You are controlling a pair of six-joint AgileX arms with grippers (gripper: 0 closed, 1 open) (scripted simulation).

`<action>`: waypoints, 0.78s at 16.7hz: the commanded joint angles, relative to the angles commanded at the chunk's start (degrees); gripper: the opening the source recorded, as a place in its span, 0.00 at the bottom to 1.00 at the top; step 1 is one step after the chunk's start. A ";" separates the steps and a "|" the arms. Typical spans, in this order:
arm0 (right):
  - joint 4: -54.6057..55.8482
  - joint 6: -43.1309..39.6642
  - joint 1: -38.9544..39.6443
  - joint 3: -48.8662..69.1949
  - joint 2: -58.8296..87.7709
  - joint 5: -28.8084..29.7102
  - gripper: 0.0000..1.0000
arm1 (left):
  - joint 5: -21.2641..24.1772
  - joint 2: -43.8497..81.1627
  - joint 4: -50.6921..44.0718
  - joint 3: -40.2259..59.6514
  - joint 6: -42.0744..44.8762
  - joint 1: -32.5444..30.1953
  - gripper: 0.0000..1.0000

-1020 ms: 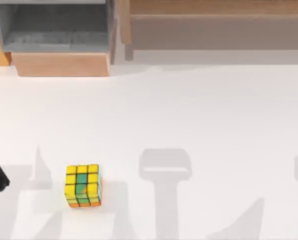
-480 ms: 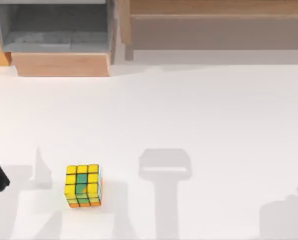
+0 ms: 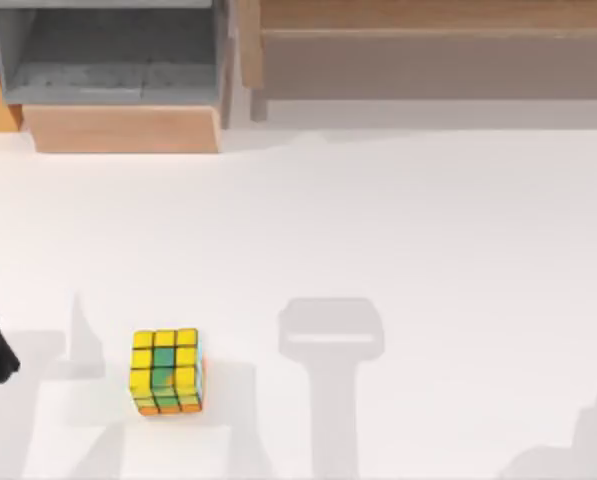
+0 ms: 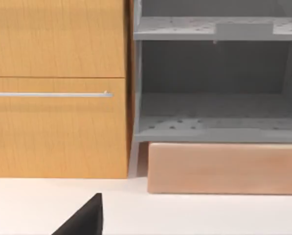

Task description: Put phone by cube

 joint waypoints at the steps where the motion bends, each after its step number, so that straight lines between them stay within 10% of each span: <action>1: 0.00 0.00 0.00 0.00 0.00 0.00 1.00 | 0.00 0.00 0.00 0.00 0.00 0.00 1.00; 13: 10.63 0.17 0.08 -4.91 5.72 0.00 1.00 | 0.00 0.00 0.00 0.00 0.00 0.00 1.00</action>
